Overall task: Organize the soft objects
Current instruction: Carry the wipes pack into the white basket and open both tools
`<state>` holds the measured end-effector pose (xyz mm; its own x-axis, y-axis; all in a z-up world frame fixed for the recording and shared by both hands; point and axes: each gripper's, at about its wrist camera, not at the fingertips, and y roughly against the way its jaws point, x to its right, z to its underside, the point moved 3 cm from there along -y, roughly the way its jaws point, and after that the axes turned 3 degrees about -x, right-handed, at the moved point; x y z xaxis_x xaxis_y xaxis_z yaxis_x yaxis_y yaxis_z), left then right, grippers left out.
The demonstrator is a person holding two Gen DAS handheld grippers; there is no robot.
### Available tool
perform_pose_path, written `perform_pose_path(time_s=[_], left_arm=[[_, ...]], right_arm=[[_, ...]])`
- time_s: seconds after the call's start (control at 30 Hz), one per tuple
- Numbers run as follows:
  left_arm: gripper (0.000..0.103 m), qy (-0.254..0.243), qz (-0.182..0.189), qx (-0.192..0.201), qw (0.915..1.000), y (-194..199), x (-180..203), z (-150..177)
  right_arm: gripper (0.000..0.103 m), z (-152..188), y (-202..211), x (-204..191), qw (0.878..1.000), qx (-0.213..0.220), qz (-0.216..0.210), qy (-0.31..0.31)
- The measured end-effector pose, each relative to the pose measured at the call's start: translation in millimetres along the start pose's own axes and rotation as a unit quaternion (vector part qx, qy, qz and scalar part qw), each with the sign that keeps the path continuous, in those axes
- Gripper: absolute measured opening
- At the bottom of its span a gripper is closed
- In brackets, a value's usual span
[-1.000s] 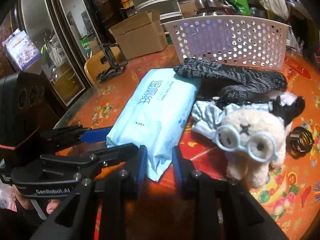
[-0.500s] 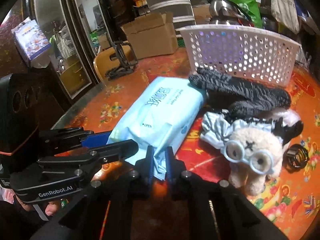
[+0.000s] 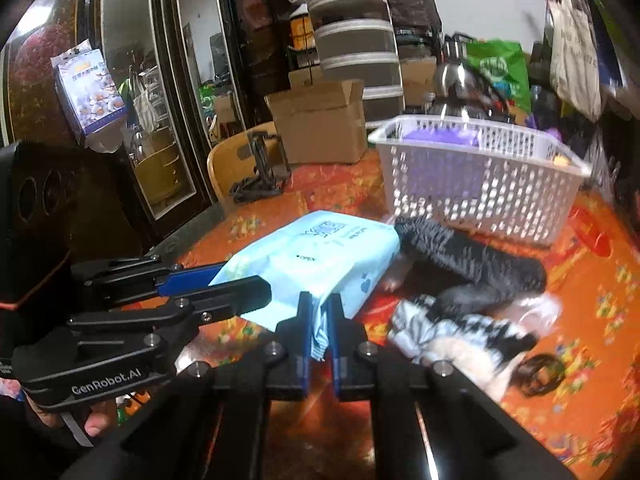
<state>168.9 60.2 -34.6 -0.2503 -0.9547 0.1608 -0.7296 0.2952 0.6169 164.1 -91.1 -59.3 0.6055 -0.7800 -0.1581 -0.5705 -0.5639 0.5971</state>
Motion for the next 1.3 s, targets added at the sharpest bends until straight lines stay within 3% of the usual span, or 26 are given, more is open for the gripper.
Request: perform_pose_path(time_s=[0.27, 0.47, 0.6, 0.77, 0.83, 0.87, 0.93, 0.97, 1.07, 1.17, 1.3], left_arm=[[0.018, -0.022, 0.003, 0.045, 0.9988, 11, 20, -59], [0.018, -0.048, 0.018, 0.073, 0.9961, -5, 38, -129], [0.018, -0.051, 0.028, 0.081, 0.995, -27, 47, -181], [0.017, -0.051, 0.039, 0.059, 0.9962, -80, 54, -225], [0.002, -0.051, 0.059, 0.035, 0.9964, -112, 58, -236], [0.003, -0.055, 0.067, 0.02, 0.996, -130, 63, -238], [0.004, -0.064, 0.023, 0.0, 0.9977, -167, 66, -241], [0.004, -0.045, 0.018, -0.028, 0.9984, -191, 60, -241], [0.004, -0.017, 0.016, -0.027, 0.9994, -205, 46, -239], [0.01, 0.006, 0.017, -0.004, 0.9998, -198, 32, -238], [0.055, 0.008, 0.0, 0.001, 1.0, -195, 20, -232]], right_arm=[[0.006, -48, 36, 17, 0.998, 0.053, 0.016, 0.017], [0.006, -107, 52, 55, 0.996, 0.08, 0.038, 0.021], [0.005, -145, 46, 89, 0.996, 0.074, 0.047, 0.024], [0.005, -176, 20, 140, 0.997, 0.056, 0.054, 0.008], [0.0, -181, 1, 159, 0.999, 0.038, 0.037, -0.001], [0.0, -180, -10, 165, 0.999, 0.023, 0.029, -0.007], [0.0, -175, -41, 188, 0.998, -0.018, 0.065, -0.016], [0.0, -171, -50, 200, 0.997, -0.03, 0.062, -0.033], [0.0, -155, -51, 218, 0.996, -0.028, 0.07, -0.048], [0.0, -148, -42, 232, 0.995, -0.021, 0.073, -0.065], [0.0, -142, -31, 229, 0.994, -0.006, 0.081, -0.066]])
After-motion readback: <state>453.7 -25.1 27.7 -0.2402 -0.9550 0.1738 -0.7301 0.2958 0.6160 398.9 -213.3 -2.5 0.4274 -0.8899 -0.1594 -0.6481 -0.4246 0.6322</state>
